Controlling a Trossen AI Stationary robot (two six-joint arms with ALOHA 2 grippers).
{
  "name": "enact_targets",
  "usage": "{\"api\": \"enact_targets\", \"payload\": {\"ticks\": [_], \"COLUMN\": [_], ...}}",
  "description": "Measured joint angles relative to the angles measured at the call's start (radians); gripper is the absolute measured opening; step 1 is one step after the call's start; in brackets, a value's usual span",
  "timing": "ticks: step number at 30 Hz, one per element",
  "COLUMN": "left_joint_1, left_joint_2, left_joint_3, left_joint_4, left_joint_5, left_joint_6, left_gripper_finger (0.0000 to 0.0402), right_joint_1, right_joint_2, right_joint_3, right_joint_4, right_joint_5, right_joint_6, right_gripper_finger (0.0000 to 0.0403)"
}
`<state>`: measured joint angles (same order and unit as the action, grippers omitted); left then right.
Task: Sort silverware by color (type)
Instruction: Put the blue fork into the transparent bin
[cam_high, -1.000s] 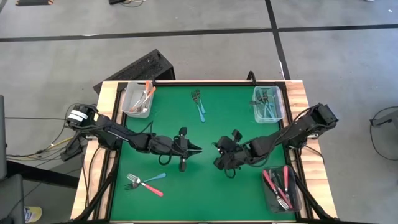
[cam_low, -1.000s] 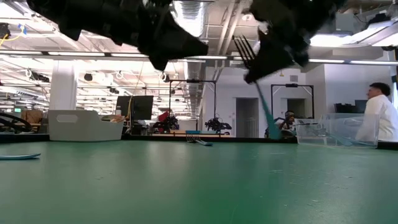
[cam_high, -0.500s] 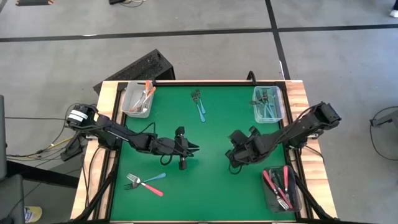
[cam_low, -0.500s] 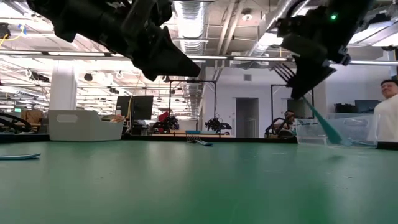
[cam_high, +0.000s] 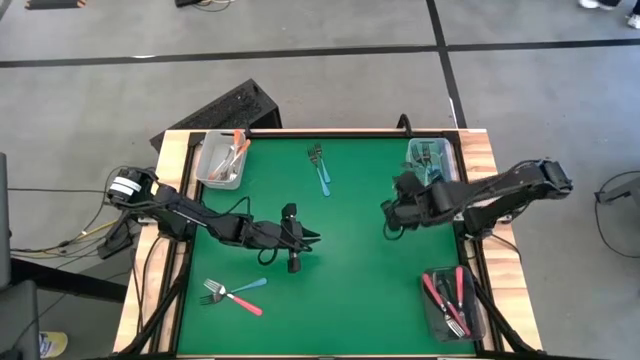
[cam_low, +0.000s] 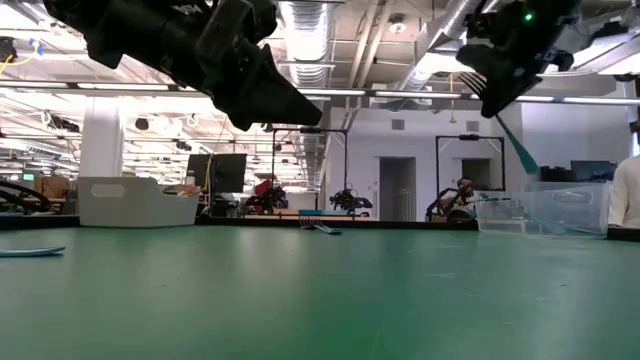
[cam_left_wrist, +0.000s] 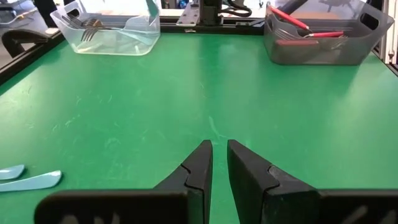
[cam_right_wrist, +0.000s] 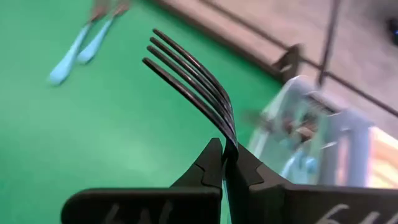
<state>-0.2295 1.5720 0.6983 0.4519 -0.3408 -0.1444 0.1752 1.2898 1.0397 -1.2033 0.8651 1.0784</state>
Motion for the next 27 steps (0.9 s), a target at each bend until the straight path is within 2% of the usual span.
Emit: {"api": "enact_targets", "payload": {"ticks": [3,7,11,15,21,27], "left_joint_1": [0.000,0.000,0.000,0.000,0.000,0.000], "left_joint_2": [0.000,0.000,0.000,0.000,0.001,0.001], "left_joint_3": [0.000,0.000,0.000,0.000,0.000,0.000], "left_joint_4": [0.000,-0.015,-0.062,-0.097,-0.112,-0.137], "left_joint_5": [0.000,0.000,0.001,0.000,-0.005,-0.030], "left_joint_6": [-0.006,-0.030,-0.051,-0.074,-0.077,-0.103], "left_gripper_finger": [0.0038,0.0038,0.0038,0.0038,0.0038,0.0038], "right_joint_1": [-0.087,-0.235,-0.364,-0.465,-0.553,-0.594], "right_joint_2": [-0.019,-0.010,0.026,0.077,0.163,0.237], "right_joint_3": [0.001,0.001,0.001,0.000,0.000,0.000], "right_joint_4": [-0.012,-0.027,-0.035,-0.043,-0.048,-0.045], "right_joint_5": [0.054,0.059,0.057,0.004,-0.042,-0.105], "right_joint_6": [-0.038,-0.132,-0.212,-0.269,-0.293,-0.318], "right_gripper_finger": [0.0016,0.0016,0.0017,0.0032,0.0040,0.0052]}}
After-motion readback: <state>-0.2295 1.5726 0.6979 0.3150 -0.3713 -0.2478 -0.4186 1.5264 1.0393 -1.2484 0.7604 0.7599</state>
